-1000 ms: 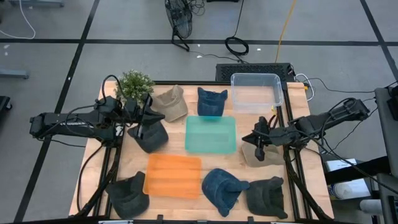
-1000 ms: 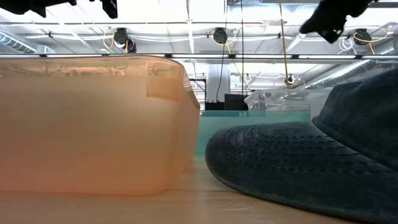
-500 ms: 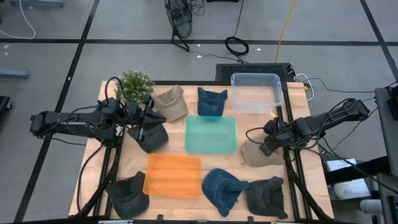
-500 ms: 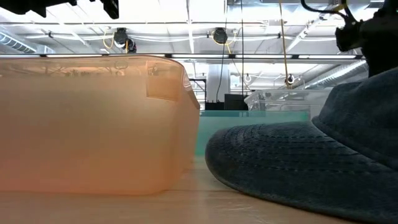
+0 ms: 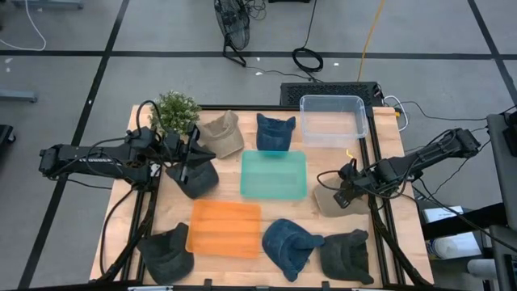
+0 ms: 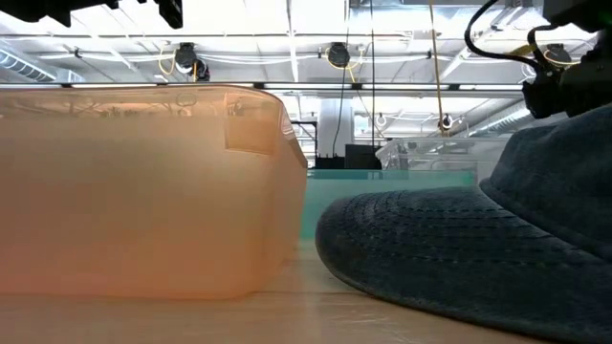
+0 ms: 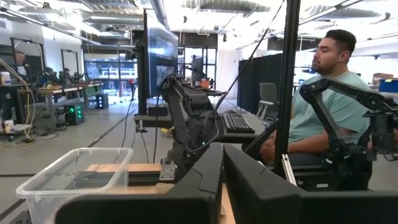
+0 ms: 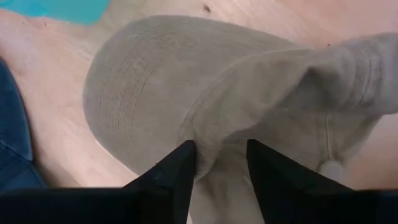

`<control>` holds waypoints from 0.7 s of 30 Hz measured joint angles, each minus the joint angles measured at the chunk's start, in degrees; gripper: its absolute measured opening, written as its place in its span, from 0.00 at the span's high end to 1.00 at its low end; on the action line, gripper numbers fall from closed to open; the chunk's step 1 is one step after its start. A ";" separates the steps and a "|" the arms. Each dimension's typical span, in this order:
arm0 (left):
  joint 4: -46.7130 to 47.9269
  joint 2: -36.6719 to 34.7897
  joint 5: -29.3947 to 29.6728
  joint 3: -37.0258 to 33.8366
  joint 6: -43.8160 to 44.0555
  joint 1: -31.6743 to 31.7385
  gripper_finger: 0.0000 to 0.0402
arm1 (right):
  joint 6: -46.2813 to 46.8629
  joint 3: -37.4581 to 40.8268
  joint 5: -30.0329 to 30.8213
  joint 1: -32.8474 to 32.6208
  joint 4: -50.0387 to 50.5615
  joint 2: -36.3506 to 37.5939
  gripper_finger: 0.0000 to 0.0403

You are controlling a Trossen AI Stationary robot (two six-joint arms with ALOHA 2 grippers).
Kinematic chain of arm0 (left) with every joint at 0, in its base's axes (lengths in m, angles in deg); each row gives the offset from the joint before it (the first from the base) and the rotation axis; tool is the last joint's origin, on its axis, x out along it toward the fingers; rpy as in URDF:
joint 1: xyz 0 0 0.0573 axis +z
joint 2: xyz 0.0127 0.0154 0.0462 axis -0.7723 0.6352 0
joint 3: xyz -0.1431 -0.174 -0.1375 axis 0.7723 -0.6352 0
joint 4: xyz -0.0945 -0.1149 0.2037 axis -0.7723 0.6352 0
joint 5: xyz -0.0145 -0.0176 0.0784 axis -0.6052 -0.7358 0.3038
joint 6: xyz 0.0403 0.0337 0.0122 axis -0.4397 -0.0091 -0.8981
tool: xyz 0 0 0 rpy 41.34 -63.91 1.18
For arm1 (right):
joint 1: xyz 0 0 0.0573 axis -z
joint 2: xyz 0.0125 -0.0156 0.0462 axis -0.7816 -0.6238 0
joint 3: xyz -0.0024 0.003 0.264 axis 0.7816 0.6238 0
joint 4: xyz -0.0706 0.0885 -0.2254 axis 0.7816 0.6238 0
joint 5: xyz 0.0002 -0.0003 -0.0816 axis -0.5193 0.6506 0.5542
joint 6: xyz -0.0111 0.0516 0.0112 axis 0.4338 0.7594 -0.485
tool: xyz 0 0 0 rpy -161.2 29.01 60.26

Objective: Pick & Place hat
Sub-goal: Put the bottom brown cap into the blue bin

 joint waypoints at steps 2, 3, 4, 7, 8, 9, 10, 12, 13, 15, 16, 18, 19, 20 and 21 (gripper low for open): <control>-0.02 0.00 0.02 0.00 -0.02 0.01 0.97 | -0.01 0.03 0.41 0.00 -0.44 0.01 0.68; -0.02 0.00 0.02 0.00 -0.02 0.02 0.97 | 0.00 0.03 0.44 0.00 -0.47 0.01 0.68; -0.02 0.00 0.02 0.00 -0.02 0.00 0.98 | 0.00 0.03 0.44 0.00 -0.45 0.02 0.69; -0.02 0.00 0.02 0.00 -0.02 0.00 0.99 | -0.26 0.03 0.51 0.00 -0.44 0.02 0.72; -0.02 0.00 0.02 0.00 -0.02 0.00 0.98 | -0.23 0.05 0.51 0.00 -0.45 0.02 0.73; -0.02 0.00 0.02 0.00 -0.02 0.00 0.98 | -0.11 0.05 0.53 0.00 -0.45 0.02 0.73; -0.02 0.00 0.02 0.00 -0.01 0.00 0.97 | -0.10 0.05 0.53 0.00 -0.45 0.02 0.74; 0.14 0.00 0.02 0.00 0.00 0.00 0.94 | -0.28 0.05 0.54 0.00 -0.45 0.02 0.76; 0.27 0.00 0.02 0.00 0.00 0.01 0.93 | -0.31 0.05 0.53 0.00 -0.45 0.02 0.77; 0.42 0.00 0.02 0.00 0.00 0.00 0.91 | -0.31 0.05 0.55 0.00 -0.45 0.02 0.79; 0.44 0.00 0.02 0.00 0.00 0.00 0.90 | -0.33 0.05 0.55 0.00 -0.45 0.02 0.79; 0.44 0.00 0.02 0.00 0.02 0.02 0.89 | -0.36 0.05 0.57 0.00 -0.45 0.01 0.81; 0.44 0.00 0.02 0.00 0.02 0.01 0.88 | -0.42 0.05 0.57 0.00 -0.45 0.02 0.82; 0.46 0.00 0.02 0.00 0.03 0.01 0.88 | -0.52 0.07 0.57 0.00 -0.45 0.02 0.83; 0.45 0.00 0.02 0.00 0.04 0.01 0.88 | -0.74 0.05 0.57 0.00 -0.43 0.02 0.84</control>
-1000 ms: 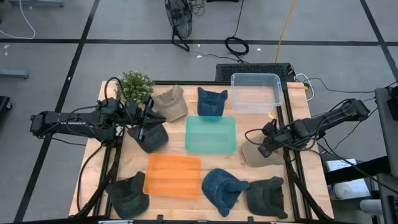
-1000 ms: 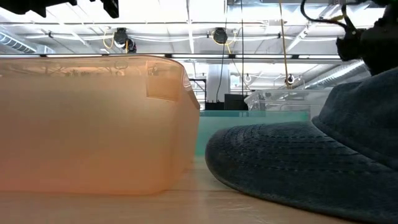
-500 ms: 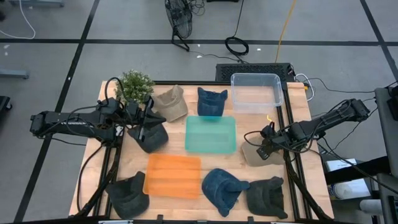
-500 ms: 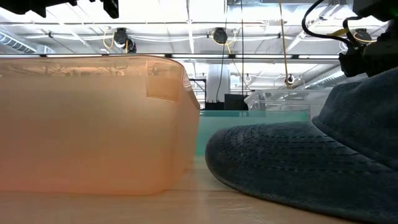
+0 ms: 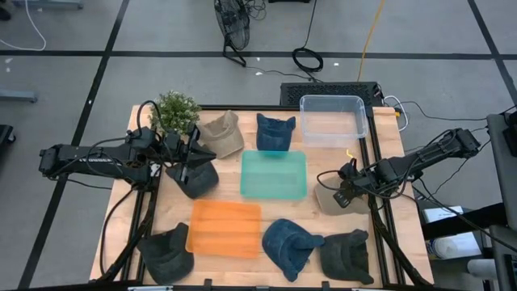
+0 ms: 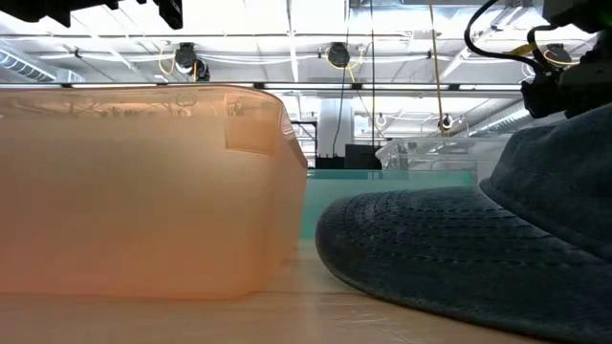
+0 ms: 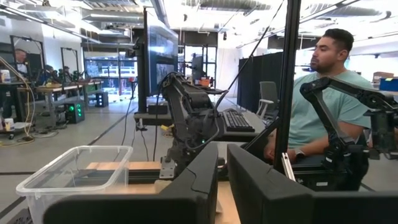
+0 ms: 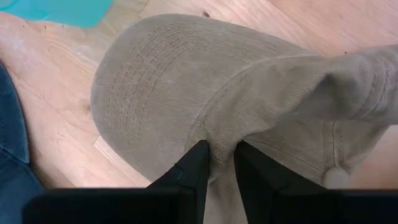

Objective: Pick & Place hat
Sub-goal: Put the bottom brown cap into the blue bin

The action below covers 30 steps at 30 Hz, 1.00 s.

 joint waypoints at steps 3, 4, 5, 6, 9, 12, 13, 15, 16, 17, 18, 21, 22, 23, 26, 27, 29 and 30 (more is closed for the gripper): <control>0.18 0.00 0.00 0.00 0.00 -0.01 0.89 | -0.96 0.02 0.02 0.00 -0.01 0.00 0.89; 0.36 0.00 0.00 0.00 0.00 -0.01 0.90 | -1.24 0.00 0.00 0.00 0.00 0.00 0.91; 0.46 0.00 0.00 0.00 0.00 0.00 0.90 | -1.31 0.00 0.02 0.00 0.00 0.00 0.93; 0.49 0.00 0.01 0.00 -0.01 0.01 0.91 | -1.38 0.01 0.02 0.00 0.00 0.00 0.96; 0.49 0.00 0.00 0.00 0.00 0.00 0.92 | -2.52 0.02 0.00 0.00 0.00 0.00 0.99; 0.51 0.00 0.00 0.00 -0.41 0.00 0.94 | -4.71 -0.02 -0.55 0.00 -0.02 0.24 0.98; 0.51 0.00 0.01 0.00 -1.14 0.01 0.94 | -6.03 -0.29 -1.41 0.04 0.06 0.45 0.98; 0.58 0.00 0.02 0.00 -2.72 0.00 0.96 | -9.02 -1.69 -1.73 0.04 0.31 0.84 0.99; 0.63 0.00 0.02 0.00 -3.11 -0.01 0.96 | -10.34 -2.57 -1.73 0.03 0.16 1.22 0.99; 0.58 0.00 0.02 0.00 -3.17 0.02 0.97 | -11.26 -3.57 -1.67 0.04 0.08 1.55 0.99; 0.56 0.00 0.02 0.00 -3.17 0.02 0.98 | -12.01 -4.77 -1.43 0.04 0.02 1.92 0.99; 0.55 0.00 0.02 0.00 -3.53 0.01 0.99 | -18.05 -9.09 1.69 0.03 -0.10 2.14 0.99; 0.49 0.00 0.02 0.00 -3.81 0.00 0.99 | -21.10 -10.75 3.23 0.02 -0.19 2.09 1.00; 0.43 0.00 0.02 0.00 -4.47 0.00 0.99 | -24.85 -12.46 4.86 0.02 -0.55 1.83 1.00; 0.40 0.00 0.02 0.00 -6.31 0.02 0.95 | -38.73 -16.81 10.21 0.02 -4.31 0.19 1.00; 0.40 0.00 0.02 0.00 -6.32 0.01 0.94 | -43.32 -17.95 11.96 0.02 -6.33 -0.53 1.00; 0.35 0.00 0.02 0.00 -5.95 0.01 0.92 | -52.69 -19.99 14.84 0.12 -11.12 -2.56 1.00; 0.30 0.00 0.02 0.00 -5.93 0.02 0.91 | -57.47 -20.93 15.73 0.40 -13.61 -3.84 1.00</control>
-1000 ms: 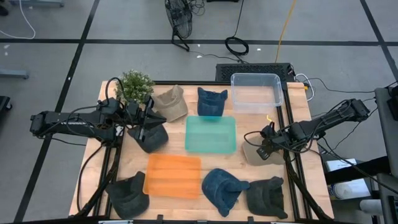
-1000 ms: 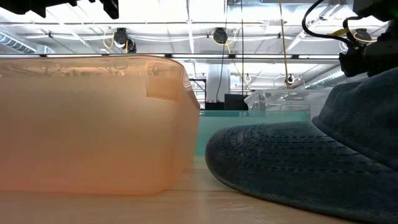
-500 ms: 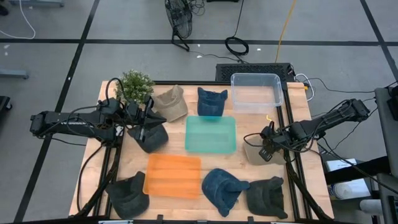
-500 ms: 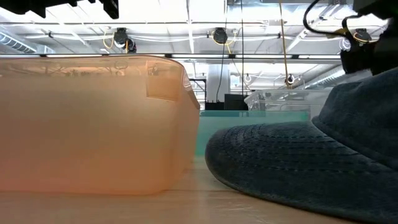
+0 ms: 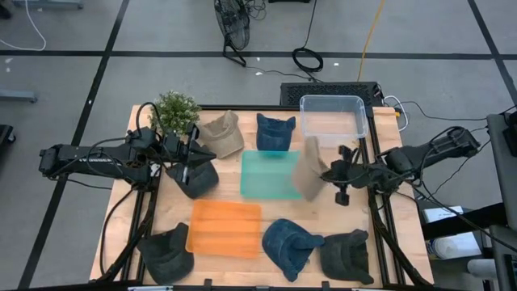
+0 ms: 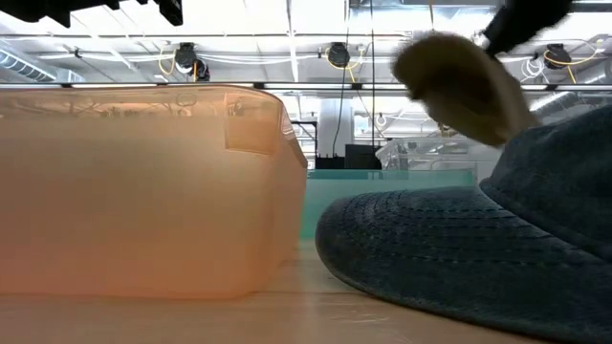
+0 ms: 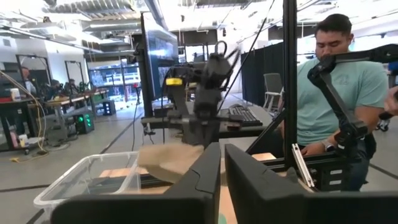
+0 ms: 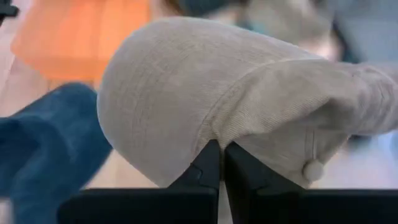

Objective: Pick & Place hat
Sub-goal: Put the bottom brown cap into the blue bin

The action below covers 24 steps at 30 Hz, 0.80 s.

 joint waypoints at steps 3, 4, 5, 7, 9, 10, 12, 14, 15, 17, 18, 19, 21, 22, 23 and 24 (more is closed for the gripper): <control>-0.02 0.00 0.00 0.00 -0.03 -0.02 0.89 | -12.92 -2.31 0.90 1.69 -5.01 -4.62 1.00; -0.01 0.00 0.00 0.00 -0.01 0.00 0.89 | -17.01 -3.12 0.85 2.56 -6.10 -6.37 1.00; -0.02 0.00 0.00 0.00 0.01 -0.01 0.89 | -20.86 -3.97 0.79 3.48 -7.09 -8.38 1.00; -0.03 0.00 0.00 0.00 -0.03 0.00 0.89 | -28.31 -5.70 0.87 5.07 -8.02 -12.54 1.00; 0.00 0.00 0.00 0.00 -0.03 0.00 0.89 | -34.47 -7.39 0.95 6.77 -8.88 -16.98 1.00; 0.10 0.00 0.00 0.00 -0.03 0.00 0.89 | -36.80 -8.22 0.89 7.57 -9.92 -19.11 1.00; 0.29 0.00 0.00 0.00 -0.03 -0.01 0.88 | -39.53 -10.05 0.73 9.08 -11.40 -22.94 1.00; 0.40 0.00 0.00 0.00 -0.03 0.00 0.88 | -40.08 -11.88 0.77 10.59 -11.52 -26.03 1.00; 0.40 0.00 0.00 0.00 -0.03 0.00 0.88 | -39.78 -12.67 0.77 11.31 -11.65 -27.33 1.00; 0.48 -0.02 0.00 0.00 -0.03 0.00 0.88 | -37.92 -13.76 0.63 12.70 -11.38 -29.31 1.00; 0.72 -0.02 0.00 0.00 -0.03 0.00 0.88 | -36.79 -14.30 0.62 13.31 -11.38 -30.08 1.00; 0.94 -0.02 0.00 0.00 -0.03 0.00 0.88 | -35.42 -14.68 0.56 13.80 -11.50 -30.57 1.00; 1.04 -0.01 0.00 0.00 -0.03 0.00 0.88 | -33.22 -14.89 -1.35 14.71 -11.50 -30.88 1.00; 1.07 -0.02 0.00 0.00 -0.03 -0.02 0.88 | -32.25 -15.05 -2.82 15.14 -11.51 -31.07 1.00; 1.18 -0.02 0.00 0.00 -0.03 0.00 0.88 | -31.50 -15.17 -4.23 15.47 -11.77 -31.15 1.00; 1.35 -0.02 -0.02 0.00 -0.03 -0.02 0.88 | -30.80 -15.22 -5.37 15.69 -11.81 -31.17 1.00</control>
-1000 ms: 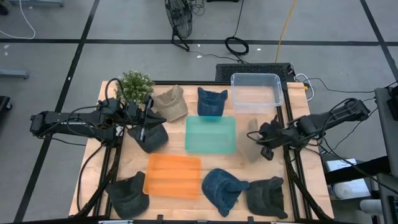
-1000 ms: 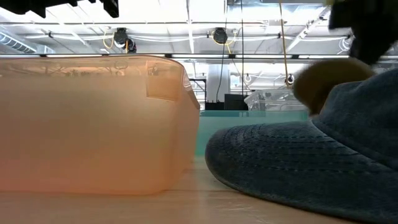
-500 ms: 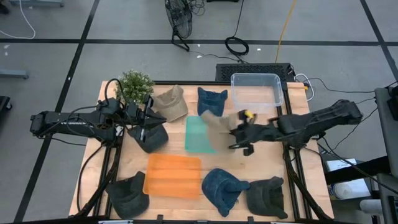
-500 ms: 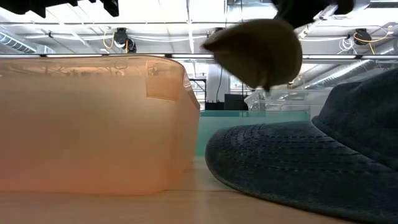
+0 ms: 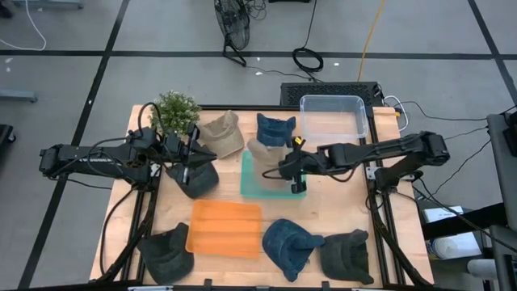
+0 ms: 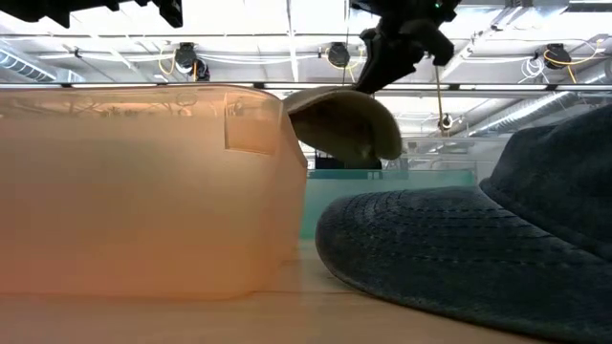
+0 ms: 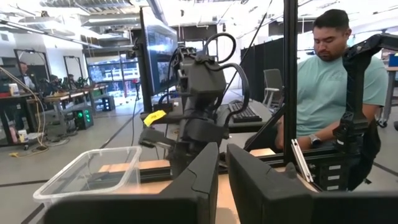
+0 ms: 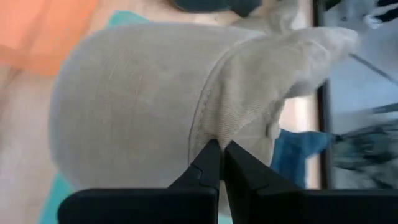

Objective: Pick & Place hat
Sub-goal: Put the bottom brown cap into the blue bin

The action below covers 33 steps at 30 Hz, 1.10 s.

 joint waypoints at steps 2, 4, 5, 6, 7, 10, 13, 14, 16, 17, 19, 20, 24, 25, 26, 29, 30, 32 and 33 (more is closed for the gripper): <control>0.04 0.02 0.02 0.00 0.00 0.02 0.88 | 0.75 0.00 -0.26 0.04 0.14 0.00 1.00; 0.00 0.00 0.02 0.00 -0.25 0.02 0.88 | 1.11 0.00 -0.44 0.05 0.10 0.00 1.00; 0.00 0.00 0.02 0.00 -0.39 0.02 0.88 | 1.83 0.00 -1.14 0.04 0.13 0.00 1.00; 0.00 0.00 0.02 0.00 -0.39 0.02 0.88 | 2.93 0.00 -1.84 0.05 0.16 0.00 1.00; -0.02 0.00 0.02 0.00 -0.42 0.00 0.88 | 4.16 0.00 -2.14 0.06 0.37 0.00 1.00; -0.99 0.01 0.02 0.00 -0.48 0.02 0.88 | 6.44 0.00 -2.41 0.08 2.21 -0.31 1.00; -0.99 0.00 0.02 0.00 -0.52 0.00 0.88 | 7.80 0.00 -0.34 0.08 2.90 -0.94 1.00; -0.93 0.00 0.01 0.00 -0.52 0.01 0.88 | 8.30 0.02 -0.17 0.13 3.18 -0.91 1.00; -0.98 0.00 0.02 0.00 -0.53 0.02 0.88 | 9.05 0.00 -0.04 0.27 2.62 -0.76 1.00; -0.98 0.00 0.02 0.00 -0.55 0.02 0.88 | 9.29 0.03 -0.04 0.39 2.47 -0.76 1.00; -0.97 0.00 0.02 0.00 -0.54 0.02 0.88 | 9.45 0.98 -0.07 0.72 1.52 -0.81 1.00; -0.95 0.00 0.02 0.00 -0.55 0.02 0.88 | 9.45 1.62 -0.14 0.82 1.05 -0.81 1.00; -0.94 0.00 0.02 0.00 -0.52 0.02 0.88 | 9.39 5.26 -1.53 1.15 -2.17 -0.81 1.00; -0.94 0.00 0.02 0.00 -0.51 0.00 0.88 | 9.36 6.43 -1.51 1.15 -3.63 -0.81 1.00; -0.94 0.00 0.02 0.00 -0.50 0.02 0.88 | 9.35 7.62 -1.53 1.15 -5.28 -0.81 1.00; -0.91 0.00 0.02 0.00 -0.50 0.02 0.88 | 9.28 10.36 -1.58 1.13 -9.66 -0.81 1.00; -0.92 0.00 0.02 0.00 -0.52 0.02 0.88 | 9.26 11.03 -1.55 1.13 -10.81 -0.81 1.00; -0.91 0.00 0.02 0.00 -0.89 0.02 0.88 | 9.28 11.90 -1.57 1.13 -12.08 -0.81 0.99; -0.91 0.00 0.02 0.00 -1.25 0.02 0.88 | 9.28 12.00 -1.57 1.13 -12.06 -0.81 0.98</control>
